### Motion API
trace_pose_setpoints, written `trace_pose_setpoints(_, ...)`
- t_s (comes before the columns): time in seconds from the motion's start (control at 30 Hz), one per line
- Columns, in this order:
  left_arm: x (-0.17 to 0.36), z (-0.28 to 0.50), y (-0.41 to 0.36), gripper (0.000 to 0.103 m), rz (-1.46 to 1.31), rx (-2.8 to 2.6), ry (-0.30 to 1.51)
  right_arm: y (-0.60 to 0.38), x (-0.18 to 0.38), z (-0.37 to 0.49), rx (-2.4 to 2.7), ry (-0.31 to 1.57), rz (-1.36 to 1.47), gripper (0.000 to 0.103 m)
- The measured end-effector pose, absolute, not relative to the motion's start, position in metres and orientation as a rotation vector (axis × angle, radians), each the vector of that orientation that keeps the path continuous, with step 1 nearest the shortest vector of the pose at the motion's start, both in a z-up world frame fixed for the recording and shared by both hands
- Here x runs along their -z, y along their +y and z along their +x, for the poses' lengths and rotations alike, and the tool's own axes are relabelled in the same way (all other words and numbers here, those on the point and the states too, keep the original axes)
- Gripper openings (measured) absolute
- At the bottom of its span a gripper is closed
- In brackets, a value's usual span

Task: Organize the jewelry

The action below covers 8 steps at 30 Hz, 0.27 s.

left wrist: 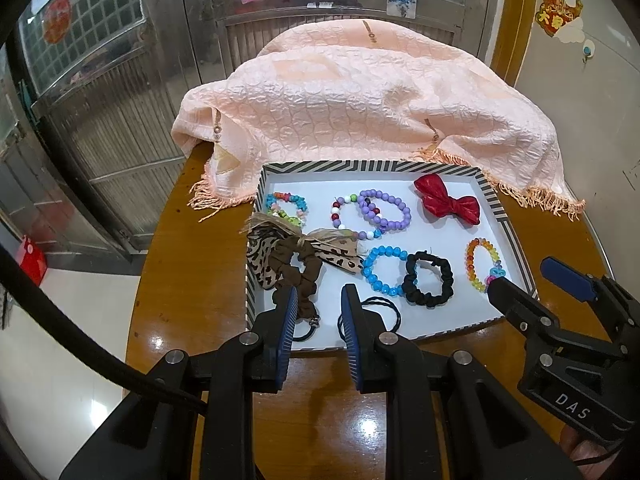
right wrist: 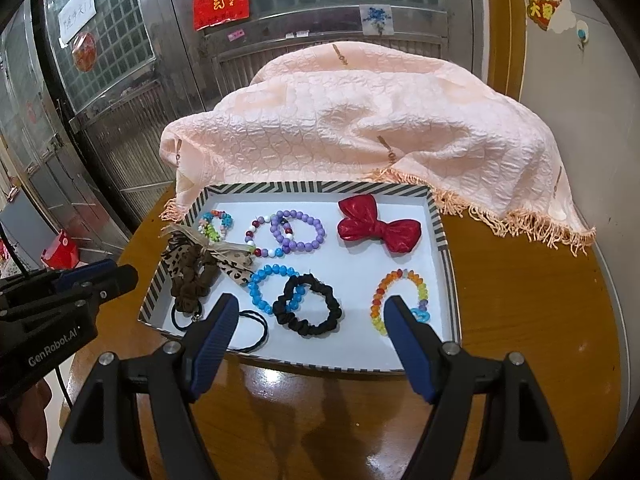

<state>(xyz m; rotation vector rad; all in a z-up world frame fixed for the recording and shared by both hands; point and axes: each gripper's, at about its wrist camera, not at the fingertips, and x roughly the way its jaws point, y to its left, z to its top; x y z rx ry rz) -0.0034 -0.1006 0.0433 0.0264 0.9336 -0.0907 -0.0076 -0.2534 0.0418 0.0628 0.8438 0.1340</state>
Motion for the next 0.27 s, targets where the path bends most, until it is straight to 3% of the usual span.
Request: trace_pose_setpoints(0.27,-0.0433,-0.005,-0.1064,0.023,0.032,0.129,0.906,-0.261,-0.0384,-0.0059,-0.123,0.85,0.073,0.078)
